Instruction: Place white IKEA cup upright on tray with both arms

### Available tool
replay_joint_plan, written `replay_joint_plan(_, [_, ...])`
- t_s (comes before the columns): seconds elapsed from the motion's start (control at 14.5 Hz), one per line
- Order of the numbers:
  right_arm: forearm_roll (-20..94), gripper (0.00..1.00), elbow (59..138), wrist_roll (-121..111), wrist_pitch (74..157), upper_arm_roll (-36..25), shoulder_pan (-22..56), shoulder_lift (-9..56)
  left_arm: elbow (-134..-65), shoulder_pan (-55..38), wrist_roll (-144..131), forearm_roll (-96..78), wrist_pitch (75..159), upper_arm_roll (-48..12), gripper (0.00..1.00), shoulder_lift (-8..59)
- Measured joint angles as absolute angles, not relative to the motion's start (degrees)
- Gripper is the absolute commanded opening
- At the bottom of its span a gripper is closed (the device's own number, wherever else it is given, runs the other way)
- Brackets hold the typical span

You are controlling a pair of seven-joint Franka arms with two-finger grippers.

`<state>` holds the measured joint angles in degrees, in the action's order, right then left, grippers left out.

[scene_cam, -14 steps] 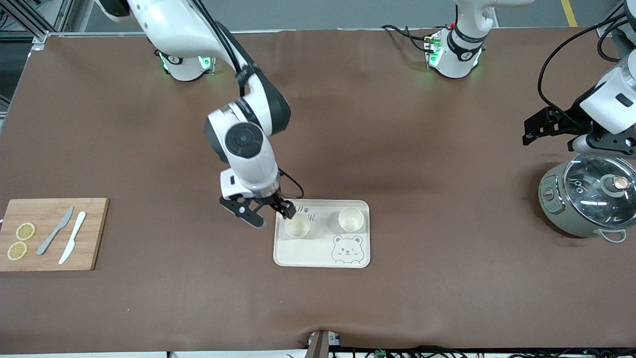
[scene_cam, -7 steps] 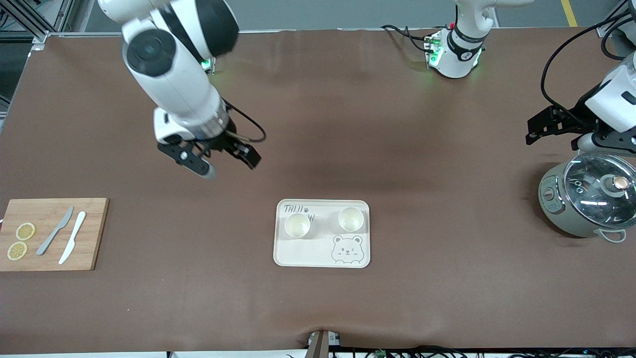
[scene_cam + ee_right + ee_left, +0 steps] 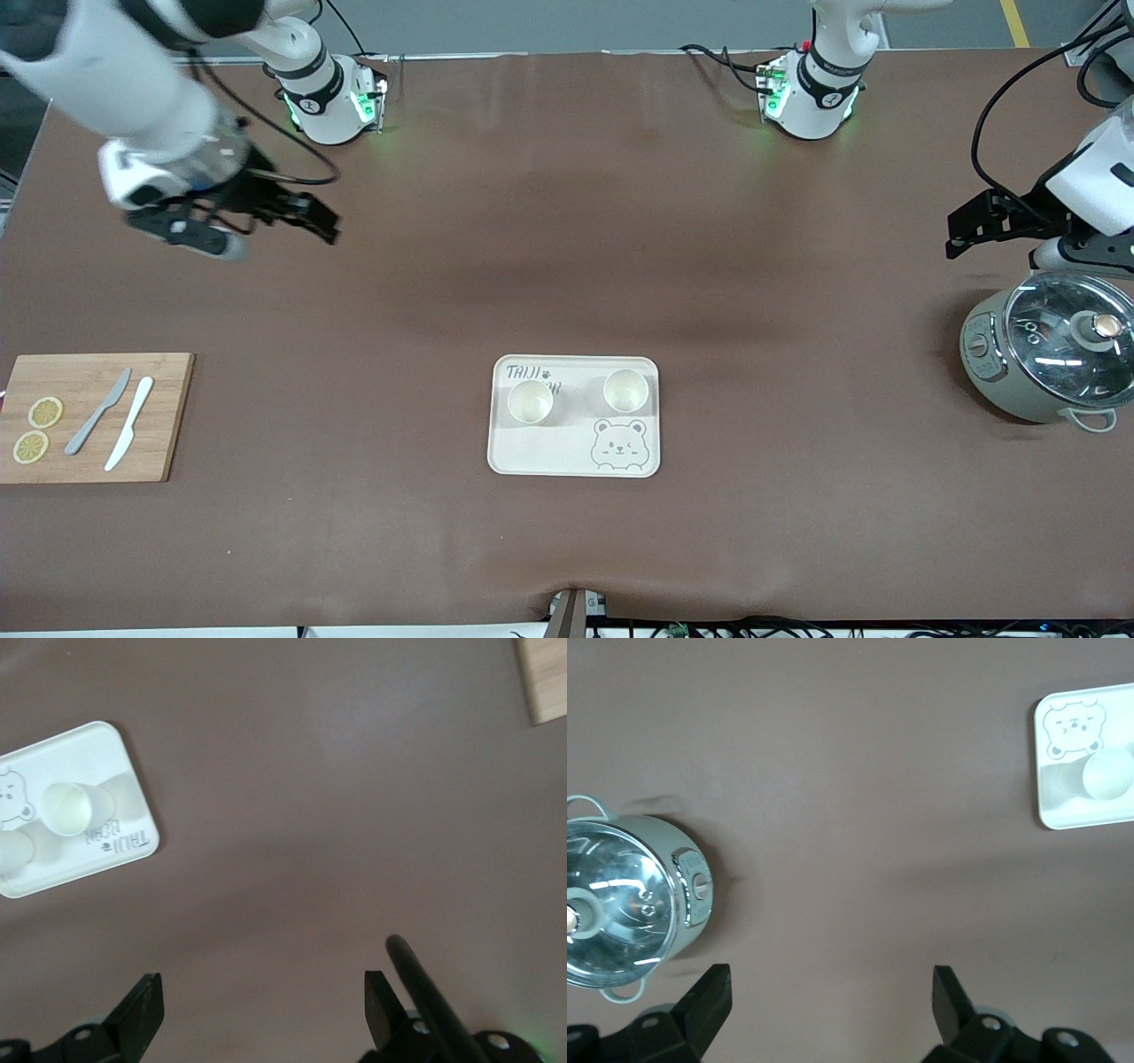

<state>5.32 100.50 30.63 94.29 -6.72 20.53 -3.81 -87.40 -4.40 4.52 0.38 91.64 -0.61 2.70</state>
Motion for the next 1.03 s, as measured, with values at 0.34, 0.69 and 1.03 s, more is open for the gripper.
replay_joint_plan(0.34, [0.7, 1.0, 100.6, 2.8, 92.9, -7.3, 3.9, -6.2, -87.4, -4.5, 6.3, 1.4, 92.1, -0.7, 1.0, 2.7])
replay_joint_plan(0.69, [-0.5, 1.0, 99.8, -0.5, 93.4, -7.0, 1.9, -6.2, -87.4, -4.5, 8.8, 1.4, 92.1, -0.7, 1.0, 2.7])
replay_joint_plan(1.03, [-0.7, 1.0, 99.8, -0.5, 93.4, -6.7, 1.9, -6.2, -87.4, -4.5, 8.8, 1.4, 92.1, -0.8, 1.0, 2.7])
